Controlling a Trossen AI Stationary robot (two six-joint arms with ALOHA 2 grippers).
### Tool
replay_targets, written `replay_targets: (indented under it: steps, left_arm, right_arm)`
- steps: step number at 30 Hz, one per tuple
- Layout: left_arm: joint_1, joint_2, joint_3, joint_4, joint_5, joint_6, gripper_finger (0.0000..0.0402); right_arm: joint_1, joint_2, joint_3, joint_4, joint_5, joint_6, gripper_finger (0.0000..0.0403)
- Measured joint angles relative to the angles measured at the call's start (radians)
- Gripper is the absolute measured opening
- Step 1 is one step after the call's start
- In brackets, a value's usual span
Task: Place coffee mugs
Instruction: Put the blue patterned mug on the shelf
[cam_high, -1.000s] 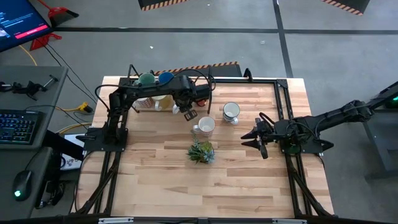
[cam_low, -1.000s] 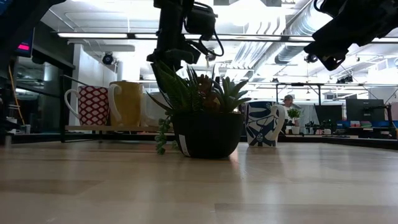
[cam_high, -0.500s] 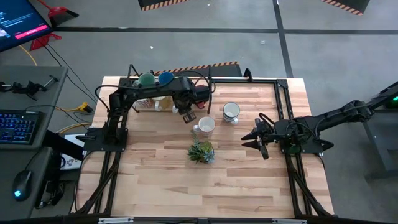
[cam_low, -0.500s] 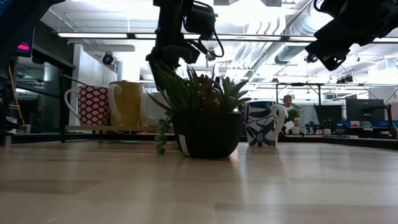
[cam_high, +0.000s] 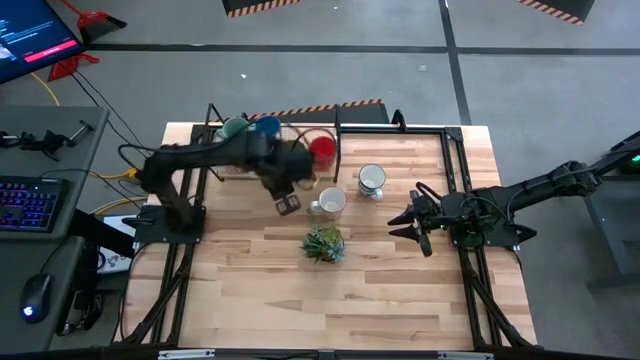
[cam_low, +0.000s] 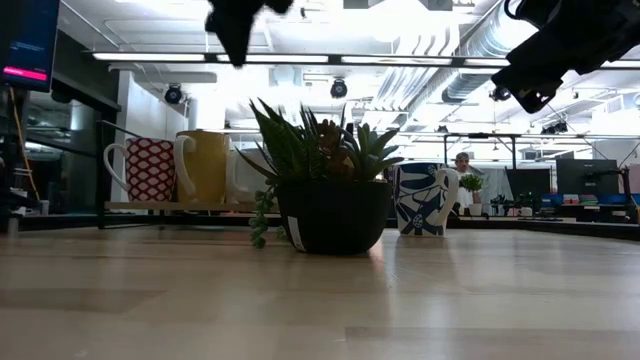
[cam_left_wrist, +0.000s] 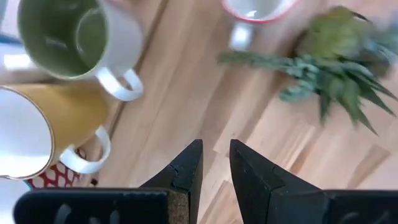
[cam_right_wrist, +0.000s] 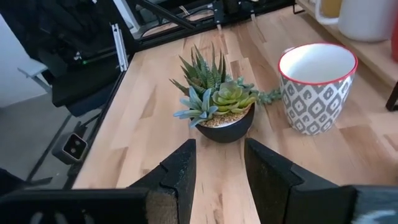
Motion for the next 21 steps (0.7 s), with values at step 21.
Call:
replay_targets:
  steps: [21]
  left_arm:
    - [-0.282, -0.532, -0.987, 0.691, -0.015, -0.136, 0.0071]
  right_arm:
    - [-0.032, 0.000, 0.000, 0.208, 0.384, -0.164, 0.0116]
